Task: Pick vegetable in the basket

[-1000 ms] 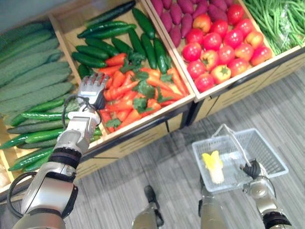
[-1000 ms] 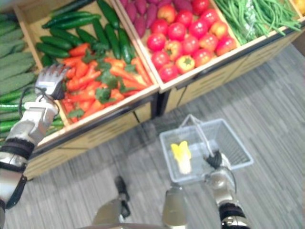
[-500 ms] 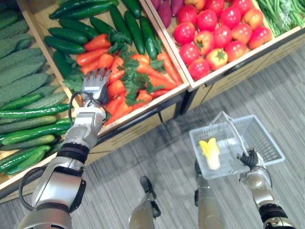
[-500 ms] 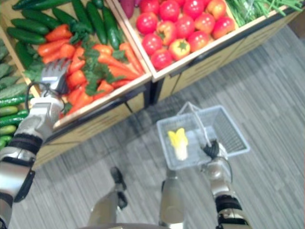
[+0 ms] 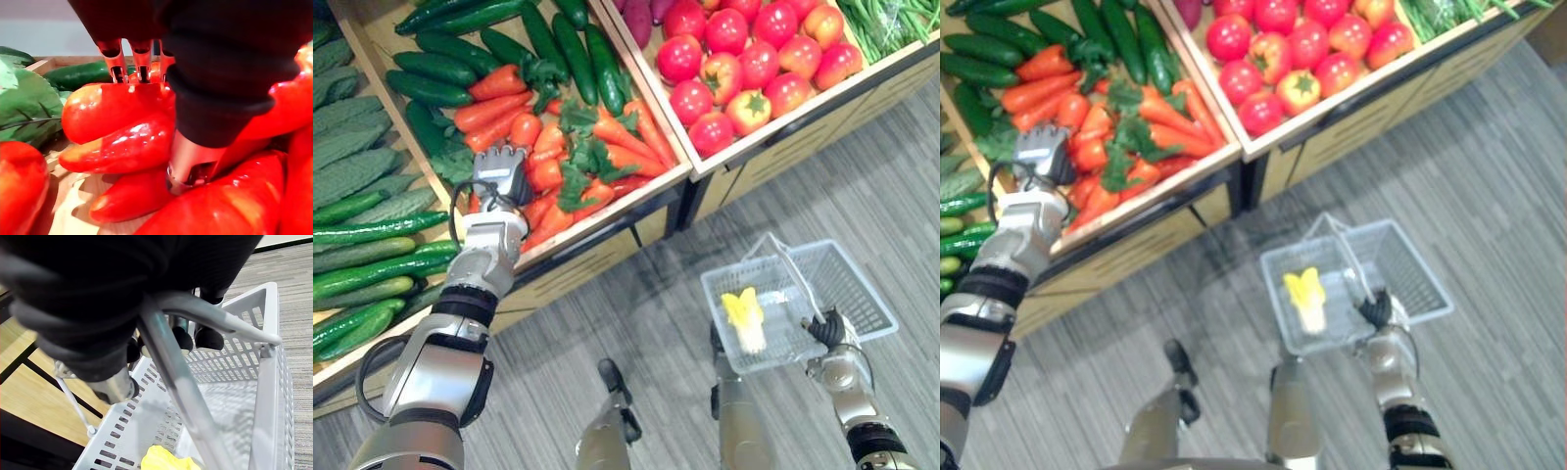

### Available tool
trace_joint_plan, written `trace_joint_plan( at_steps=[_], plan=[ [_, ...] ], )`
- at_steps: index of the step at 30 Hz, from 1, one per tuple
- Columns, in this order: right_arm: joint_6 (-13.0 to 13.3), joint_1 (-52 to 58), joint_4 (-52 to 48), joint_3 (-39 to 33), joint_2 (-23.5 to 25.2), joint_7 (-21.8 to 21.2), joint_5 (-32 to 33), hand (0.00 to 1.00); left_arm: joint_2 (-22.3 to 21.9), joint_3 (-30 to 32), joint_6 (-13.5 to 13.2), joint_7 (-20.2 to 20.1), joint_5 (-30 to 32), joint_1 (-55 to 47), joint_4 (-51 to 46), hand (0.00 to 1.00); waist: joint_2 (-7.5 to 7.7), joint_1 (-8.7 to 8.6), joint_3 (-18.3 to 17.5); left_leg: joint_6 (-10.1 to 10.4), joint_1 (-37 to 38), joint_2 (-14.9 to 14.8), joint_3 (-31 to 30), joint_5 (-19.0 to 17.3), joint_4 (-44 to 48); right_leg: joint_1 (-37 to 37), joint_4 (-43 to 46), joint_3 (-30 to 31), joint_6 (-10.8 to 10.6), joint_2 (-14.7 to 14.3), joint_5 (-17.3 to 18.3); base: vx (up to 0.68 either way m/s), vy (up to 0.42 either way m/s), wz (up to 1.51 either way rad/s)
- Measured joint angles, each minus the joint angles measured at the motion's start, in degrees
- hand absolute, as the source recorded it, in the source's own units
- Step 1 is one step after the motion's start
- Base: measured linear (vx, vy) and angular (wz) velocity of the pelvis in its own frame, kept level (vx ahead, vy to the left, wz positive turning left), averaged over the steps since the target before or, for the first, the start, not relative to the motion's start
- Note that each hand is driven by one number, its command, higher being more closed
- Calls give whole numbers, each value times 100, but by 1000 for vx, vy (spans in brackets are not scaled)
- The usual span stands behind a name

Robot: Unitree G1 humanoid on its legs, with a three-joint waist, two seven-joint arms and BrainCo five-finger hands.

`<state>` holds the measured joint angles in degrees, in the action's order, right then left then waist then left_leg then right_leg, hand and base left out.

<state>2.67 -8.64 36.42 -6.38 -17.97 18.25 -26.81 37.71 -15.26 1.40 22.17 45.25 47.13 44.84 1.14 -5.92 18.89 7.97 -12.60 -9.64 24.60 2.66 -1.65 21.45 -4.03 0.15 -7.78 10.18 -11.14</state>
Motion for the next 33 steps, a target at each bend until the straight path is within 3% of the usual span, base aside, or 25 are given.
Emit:
trace_joint_plan(
  at_steps=[7, 18, 21, 26, 33],
  plan=[
    [0, 225, -85, 1, 141, 0, -10, 100, -165, -9, -24, -55, -11, -41, -37, 100, 17, 6, -9, -1, 114, -18, -173, 0, 49, -260, -14, -159, -3, 22, -1, 25, 56, 11],
    [-97, 505, 20, -131, 339, 4, -11, 100, -157, 240, -213, -68, -11, -926, -1119, 100, 44, 175, -38, -41, 219, -8, -507, 64, 167, -653, -34, -467, -13, 91, 8, -21, 59, 14],
    [-125, 607, 121, -227, 371, 4, -11, 100, -152, 286, -236, -67, -9, -1161, -1491, 100, 28, 304, -198, -46, 318, 28, -521, 187, -35, -685, -33, -497, -17, 102, 11, -31, 54, 6],
    [-149, 724, 284, -240, 452, 2, -12, 100, -150, 370, -322, -68, 1, -1460, -1683, 100, 32, 302, -517, -37, 406, 50, -635, 416, -361, -716, -33, -624, -17, 85, 12, 8, 38, 11],
    [-156, 862, 402, -283, 492, -5, -15, 100, -132, 461, -349, -68, 5, -1754, -1912, 100, -12, 353, -739, -21, 583, 61, -661, 432, -373, -958, -136, -737, -41, 93, 33, -1, 30, 3]
  ],
)
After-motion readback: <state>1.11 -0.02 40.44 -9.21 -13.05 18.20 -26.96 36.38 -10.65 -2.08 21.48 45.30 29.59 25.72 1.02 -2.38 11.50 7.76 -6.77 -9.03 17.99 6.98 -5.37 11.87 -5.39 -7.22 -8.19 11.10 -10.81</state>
